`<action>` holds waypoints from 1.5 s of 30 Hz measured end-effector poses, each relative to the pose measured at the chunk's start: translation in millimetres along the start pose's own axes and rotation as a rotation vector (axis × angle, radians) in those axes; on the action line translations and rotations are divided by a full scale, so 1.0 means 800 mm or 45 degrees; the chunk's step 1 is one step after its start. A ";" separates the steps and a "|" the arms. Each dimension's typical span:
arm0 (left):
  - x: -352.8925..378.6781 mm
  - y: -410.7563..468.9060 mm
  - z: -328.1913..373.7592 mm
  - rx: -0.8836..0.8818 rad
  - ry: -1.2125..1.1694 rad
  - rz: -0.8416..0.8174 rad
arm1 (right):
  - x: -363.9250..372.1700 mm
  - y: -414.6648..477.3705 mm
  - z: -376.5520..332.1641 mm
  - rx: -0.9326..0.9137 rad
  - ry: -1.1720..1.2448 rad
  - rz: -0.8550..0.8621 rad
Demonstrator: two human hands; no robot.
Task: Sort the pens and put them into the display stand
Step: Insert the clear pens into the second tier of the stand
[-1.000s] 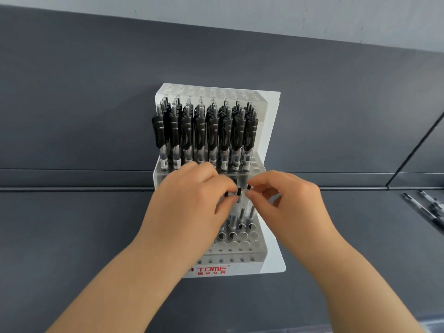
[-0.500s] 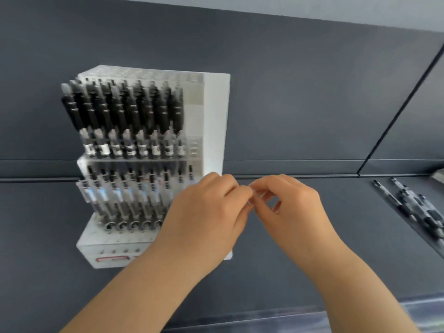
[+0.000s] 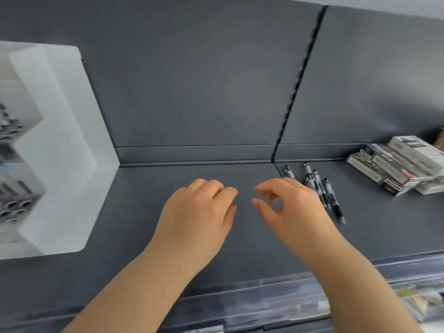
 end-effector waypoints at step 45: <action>0.215 0.149 0.176 -0.587 0.044 -0.526 | -0.038 0.068 0.332 0.285 -0.179 -0.591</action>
Point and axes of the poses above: each hand's wrist, its own y-axis towards the middle knuckle, its own x-axis out of the palm, z = x × y, the point moved 2 cm from there along y, towards the middle knuckle, and after that the axes turned 2 degrees about -x, right-handed, at the moved point
